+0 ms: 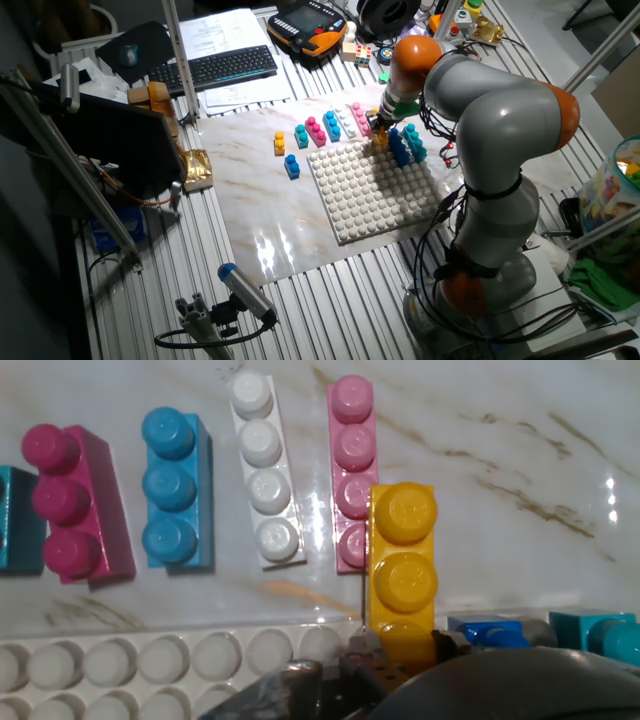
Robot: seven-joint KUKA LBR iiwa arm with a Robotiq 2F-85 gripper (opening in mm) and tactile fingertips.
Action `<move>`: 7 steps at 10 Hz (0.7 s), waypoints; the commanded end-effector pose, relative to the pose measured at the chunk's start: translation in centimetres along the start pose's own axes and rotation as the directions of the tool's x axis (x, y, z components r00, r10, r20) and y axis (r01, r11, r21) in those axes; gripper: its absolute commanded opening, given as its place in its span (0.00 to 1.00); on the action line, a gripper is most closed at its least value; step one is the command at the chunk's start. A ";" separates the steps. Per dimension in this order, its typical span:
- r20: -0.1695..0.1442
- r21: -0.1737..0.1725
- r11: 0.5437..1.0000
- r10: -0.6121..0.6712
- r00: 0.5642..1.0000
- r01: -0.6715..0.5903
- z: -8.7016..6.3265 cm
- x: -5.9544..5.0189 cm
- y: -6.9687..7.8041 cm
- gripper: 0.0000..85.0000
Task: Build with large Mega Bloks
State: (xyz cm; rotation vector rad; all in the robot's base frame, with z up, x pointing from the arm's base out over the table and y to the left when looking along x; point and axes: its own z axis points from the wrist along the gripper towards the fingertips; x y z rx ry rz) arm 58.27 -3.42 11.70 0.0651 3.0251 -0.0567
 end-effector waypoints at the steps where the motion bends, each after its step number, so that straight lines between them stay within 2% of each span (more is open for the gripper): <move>1: -0.002 0.004 1.000 -0.002 1.000 0.002 0.0 0.0 0.0 0.01; 3: -0.035 -0.013 1.000 -0.006 0.999 0.006 -0.6 1.1 1.1 0.01; 5: -0.044 -0.023 1.000 -0.004 0.999 0.003 -1.0 3.7 1.7 0.01; 7: -0.044 -0.027 0.999 -0.035 0.998 0.033 -0.4 5.8 1.7 0.01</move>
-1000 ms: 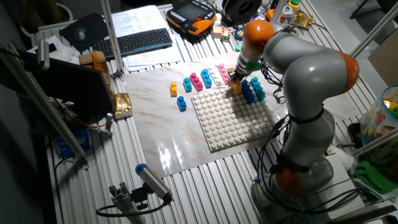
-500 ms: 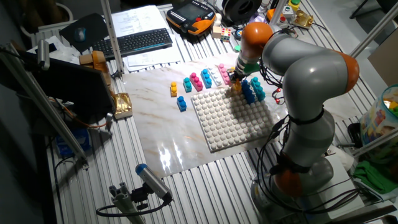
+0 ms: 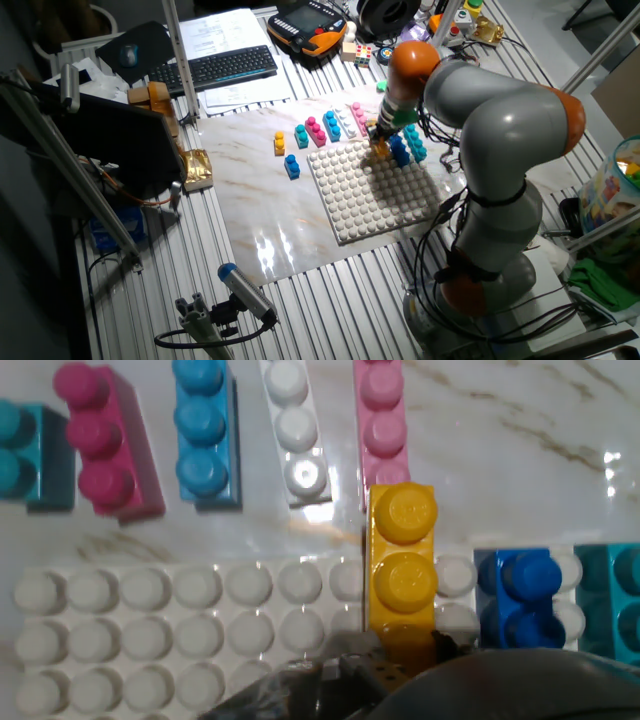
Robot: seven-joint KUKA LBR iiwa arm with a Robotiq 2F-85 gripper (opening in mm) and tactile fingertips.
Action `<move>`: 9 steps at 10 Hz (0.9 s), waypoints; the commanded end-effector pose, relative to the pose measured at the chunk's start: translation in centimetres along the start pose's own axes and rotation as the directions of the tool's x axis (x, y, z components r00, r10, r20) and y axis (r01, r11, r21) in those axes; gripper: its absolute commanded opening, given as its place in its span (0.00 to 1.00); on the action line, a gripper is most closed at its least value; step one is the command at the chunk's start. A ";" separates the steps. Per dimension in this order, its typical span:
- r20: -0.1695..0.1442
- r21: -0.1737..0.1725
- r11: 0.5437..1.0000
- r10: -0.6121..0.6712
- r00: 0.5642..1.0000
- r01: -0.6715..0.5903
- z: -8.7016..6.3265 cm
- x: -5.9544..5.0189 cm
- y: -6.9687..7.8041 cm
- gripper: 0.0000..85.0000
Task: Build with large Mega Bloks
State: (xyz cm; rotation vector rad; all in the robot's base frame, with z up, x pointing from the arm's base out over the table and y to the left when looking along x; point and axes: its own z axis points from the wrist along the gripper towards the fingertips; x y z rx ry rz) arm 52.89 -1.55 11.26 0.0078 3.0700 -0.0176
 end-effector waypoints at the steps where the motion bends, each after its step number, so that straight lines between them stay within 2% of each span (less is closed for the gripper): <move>1: 0.003 -0.001 1.000 -0.018 1.000 0.018 0.3 1.1 -0.1 0.01; 2: 0.002 0.010 0.999 -0.047 0.999 0.047 0.7 1.7 -0.4 0.01; 4: 0.002 0.017 0.998 -0.055 0.998 0.055 1.4 2.0 -0.9 0.01; 9: 0.006 -0.001 0.999 -0.038 0.999 0.038 2.8 2.3 -1.5 0.01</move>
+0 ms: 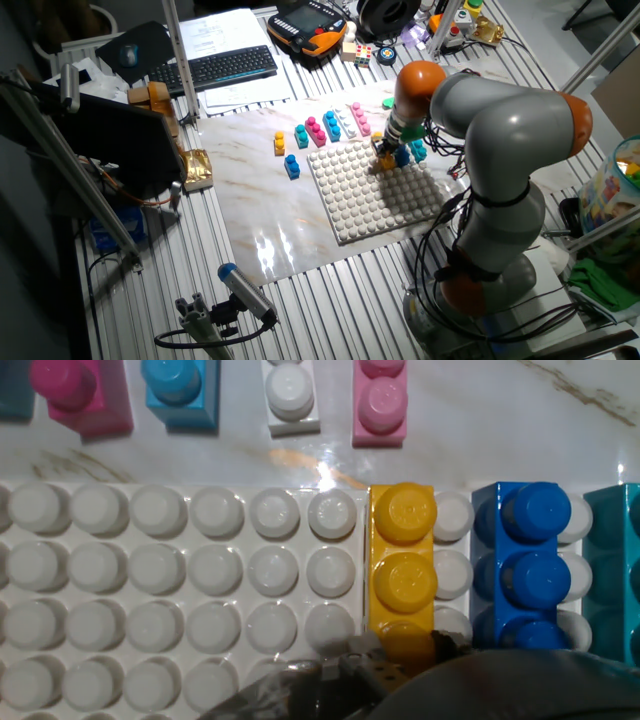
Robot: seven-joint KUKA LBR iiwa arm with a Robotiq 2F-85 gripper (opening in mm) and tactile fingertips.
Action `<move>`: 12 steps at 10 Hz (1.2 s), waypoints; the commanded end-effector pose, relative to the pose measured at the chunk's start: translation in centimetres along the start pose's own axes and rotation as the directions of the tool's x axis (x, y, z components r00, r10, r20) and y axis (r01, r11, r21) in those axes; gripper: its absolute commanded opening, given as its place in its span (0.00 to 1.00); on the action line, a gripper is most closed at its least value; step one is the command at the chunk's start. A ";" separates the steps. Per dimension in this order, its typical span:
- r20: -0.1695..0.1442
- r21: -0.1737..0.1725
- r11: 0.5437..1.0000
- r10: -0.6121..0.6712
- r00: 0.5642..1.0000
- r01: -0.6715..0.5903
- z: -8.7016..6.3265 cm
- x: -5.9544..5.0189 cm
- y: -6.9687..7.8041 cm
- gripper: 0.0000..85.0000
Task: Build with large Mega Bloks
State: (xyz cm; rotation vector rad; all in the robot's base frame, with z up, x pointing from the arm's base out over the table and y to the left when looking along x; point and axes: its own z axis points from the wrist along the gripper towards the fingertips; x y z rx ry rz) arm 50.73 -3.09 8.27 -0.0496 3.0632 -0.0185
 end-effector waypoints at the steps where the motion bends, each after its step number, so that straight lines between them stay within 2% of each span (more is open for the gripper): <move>1: 0.005 -0.002 1.000 0.001 1.000 -0.001 0.2 0.0 0.0 0.01; 12: 0.016 -0.011 1.000 0.008 1.000 -0.008 1.2 -0.2 0.3 0.01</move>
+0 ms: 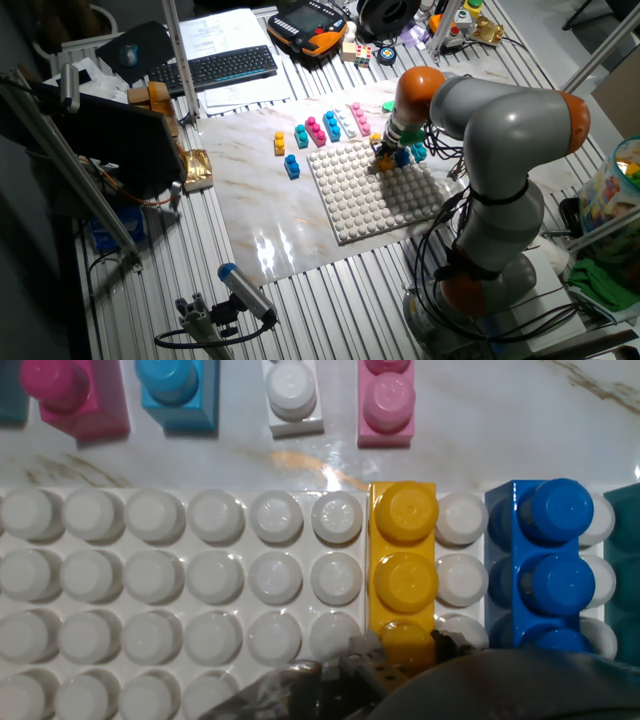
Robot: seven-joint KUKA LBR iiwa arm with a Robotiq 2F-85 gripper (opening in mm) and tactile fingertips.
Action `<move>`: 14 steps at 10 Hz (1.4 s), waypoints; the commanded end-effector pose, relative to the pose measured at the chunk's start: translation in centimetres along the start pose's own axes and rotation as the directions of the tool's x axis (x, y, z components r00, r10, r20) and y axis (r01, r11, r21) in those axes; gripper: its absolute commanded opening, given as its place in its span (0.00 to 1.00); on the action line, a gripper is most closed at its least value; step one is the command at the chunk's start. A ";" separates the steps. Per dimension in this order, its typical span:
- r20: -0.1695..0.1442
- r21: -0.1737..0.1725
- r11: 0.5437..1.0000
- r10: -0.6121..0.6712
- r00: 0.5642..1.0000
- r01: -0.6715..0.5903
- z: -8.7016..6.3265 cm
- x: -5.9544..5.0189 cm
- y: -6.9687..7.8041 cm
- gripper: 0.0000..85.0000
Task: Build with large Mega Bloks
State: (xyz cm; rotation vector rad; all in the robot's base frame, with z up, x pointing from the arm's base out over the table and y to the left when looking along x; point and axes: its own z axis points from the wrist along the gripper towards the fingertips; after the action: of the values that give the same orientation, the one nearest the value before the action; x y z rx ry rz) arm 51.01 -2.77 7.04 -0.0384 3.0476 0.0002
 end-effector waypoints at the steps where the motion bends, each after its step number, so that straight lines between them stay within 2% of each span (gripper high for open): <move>1: 0.000 -0.004 1.000 0.002 1.000 -0.002 0.1 0.0 0.0 0.01; 10: -0.002 -0.020 1.000 0.000 1.000 0.000 1.2 -0.1 -0.1 0.01; 14: -0.024 -0.020 1.000 -0.008 1.000 0.007 1.3 -0.1 -0.1 0.01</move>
State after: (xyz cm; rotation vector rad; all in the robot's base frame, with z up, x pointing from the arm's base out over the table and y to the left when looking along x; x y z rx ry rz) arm 51.23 -2.87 5.72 -0.0518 3.0717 0.0294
